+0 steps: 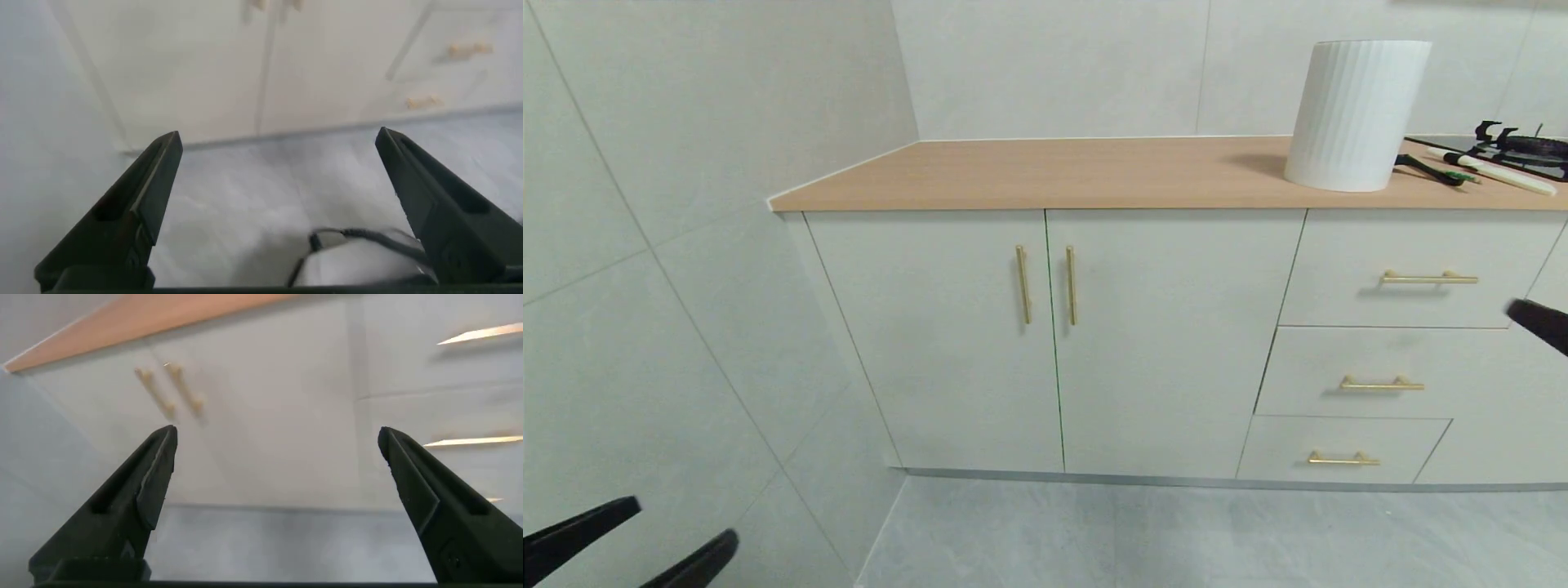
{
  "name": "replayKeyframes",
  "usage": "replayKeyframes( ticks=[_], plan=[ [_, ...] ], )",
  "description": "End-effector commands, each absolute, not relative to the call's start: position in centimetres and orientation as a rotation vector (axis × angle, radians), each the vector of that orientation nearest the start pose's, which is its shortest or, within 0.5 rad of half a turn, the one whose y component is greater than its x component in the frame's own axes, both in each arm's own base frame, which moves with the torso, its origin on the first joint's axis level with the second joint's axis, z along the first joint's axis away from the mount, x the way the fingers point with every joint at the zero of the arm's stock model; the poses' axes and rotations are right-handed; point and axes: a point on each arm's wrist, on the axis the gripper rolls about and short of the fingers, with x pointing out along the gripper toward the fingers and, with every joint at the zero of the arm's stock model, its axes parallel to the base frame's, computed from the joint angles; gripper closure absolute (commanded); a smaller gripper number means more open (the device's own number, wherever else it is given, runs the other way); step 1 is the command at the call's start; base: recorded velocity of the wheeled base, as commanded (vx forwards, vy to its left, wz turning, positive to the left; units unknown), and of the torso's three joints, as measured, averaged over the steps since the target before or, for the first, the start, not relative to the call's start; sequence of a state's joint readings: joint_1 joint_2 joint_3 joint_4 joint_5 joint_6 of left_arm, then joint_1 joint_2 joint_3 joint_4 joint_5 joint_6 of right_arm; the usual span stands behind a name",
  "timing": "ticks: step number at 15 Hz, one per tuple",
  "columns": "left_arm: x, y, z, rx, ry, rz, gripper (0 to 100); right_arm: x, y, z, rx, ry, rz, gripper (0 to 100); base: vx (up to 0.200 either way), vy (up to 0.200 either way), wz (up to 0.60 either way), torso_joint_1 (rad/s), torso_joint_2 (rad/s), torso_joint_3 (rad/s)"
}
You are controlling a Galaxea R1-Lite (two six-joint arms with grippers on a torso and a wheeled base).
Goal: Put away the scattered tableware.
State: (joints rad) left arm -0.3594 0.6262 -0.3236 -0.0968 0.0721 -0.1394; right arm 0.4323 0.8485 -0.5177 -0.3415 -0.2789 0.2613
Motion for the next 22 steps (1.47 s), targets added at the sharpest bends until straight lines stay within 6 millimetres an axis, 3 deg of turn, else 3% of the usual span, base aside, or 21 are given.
replayKeyframes(
  ticks=[1,4,5,10,13,15,22],
  plan=[
    [-1.7,0.6,15.7,-0.06,0.015,-0.156,0,0.0,-0.6,19.9,0.184,-0.17,0.005,0,0.0,0.0,0.0,0.0,0.0,0.0],
    [-3.8,0.8,13.8,-0.006,-0.027,-0.091,0,-4.3,-1.6,17.1,0.087,-0.213,-0.049,0,0.0,0.0,0.0,0.0,0.0,0.0],
    [-3.7,0.8,13.8,-0.006,-0.021,-0.057,0,-4.4,-1.5,16.2,0.08,-0.183,-0.093,0,0.0,0.0,0.0,0.0,0.0,0.0],
    [-4.0,0.2,10.8,0.12,-0.014,0.096,0,-4.6,-0.6,14.2,0.048,-0.222,-0.296,0,0.0,0.0,0.0,0.0,0.0,0.0],
    [-2.5,0.3,8.1,0.103,0.008,0.119,0,-3.6,-0.6,11.4,0.0,-0.165,-0.279,0,0.0,0.0,0.0,0.0,0.0,0.0],
    [-2.3,0.2,8.0,0.049,-0.044,0.069,0,-2.4,-0.6,8.6,-0.048,-0.091,-0.277,0,0.0,0.0,0.0,0.0,0.0,0.0],
    [-2.3,-0.1,7.5,0.026,-0.001,-0.057,0,-2.3,0.2,7.6,-0.063,-0.004,0.064,0,0.0,0.0,0.0,0.0,0.0,0.0]
  ],
)
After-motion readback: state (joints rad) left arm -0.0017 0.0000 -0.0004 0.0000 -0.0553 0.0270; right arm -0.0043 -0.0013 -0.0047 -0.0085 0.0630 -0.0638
